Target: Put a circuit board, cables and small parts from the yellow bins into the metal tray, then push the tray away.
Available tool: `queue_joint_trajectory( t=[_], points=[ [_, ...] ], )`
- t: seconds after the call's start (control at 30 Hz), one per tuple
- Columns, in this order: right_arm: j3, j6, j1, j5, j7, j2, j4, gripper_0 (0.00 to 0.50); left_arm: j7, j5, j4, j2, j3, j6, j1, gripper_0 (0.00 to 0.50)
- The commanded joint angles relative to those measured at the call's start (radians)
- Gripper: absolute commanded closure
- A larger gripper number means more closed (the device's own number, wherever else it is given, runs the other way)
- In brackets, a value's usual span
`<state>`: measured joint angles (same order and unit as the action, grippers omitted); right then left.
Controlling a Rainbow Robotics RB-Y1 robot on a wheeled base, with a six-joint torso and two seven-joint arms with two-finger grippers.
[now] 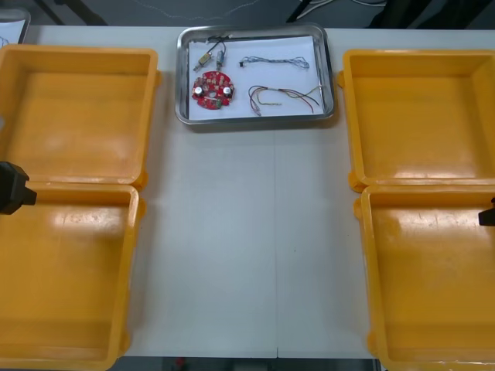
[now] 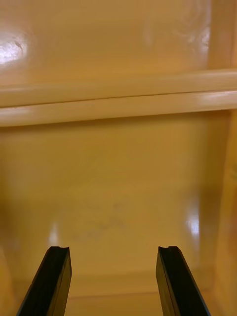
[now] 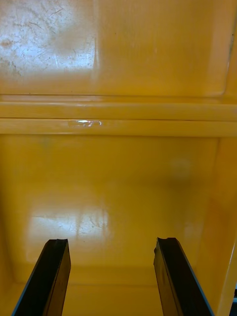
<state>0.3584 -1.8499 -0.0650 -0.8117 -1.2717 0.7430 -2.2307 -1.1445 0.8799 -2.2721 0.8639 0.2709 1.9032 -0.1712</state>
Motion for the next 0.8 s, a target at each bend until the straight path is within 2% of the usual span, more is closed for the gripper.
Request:
queue_joint_trajectory(
  t=[0.03,0.23,0.8],
  points=[
    [-0.004,0.034,0.014,0.034,0.012,-0.03,-0.027,0.0,-0.077,0.007,-0.027,-0.013,0.033,0.008,0.019,0.0],
    [-0.007,0.043,0.014,0.043,0.012,-0.051,-0.027,0.0,-0.077,0.007,-0.027,-0.013,0.033,0.008,0.019,0.0],
    [-0.007,0.041,0.014,0.043,0.014,-0.053,-0.027,0.0,-0.077,0.007,-0.027,-0.013,0.033,0.008,0.019,0.0]
  ],
)
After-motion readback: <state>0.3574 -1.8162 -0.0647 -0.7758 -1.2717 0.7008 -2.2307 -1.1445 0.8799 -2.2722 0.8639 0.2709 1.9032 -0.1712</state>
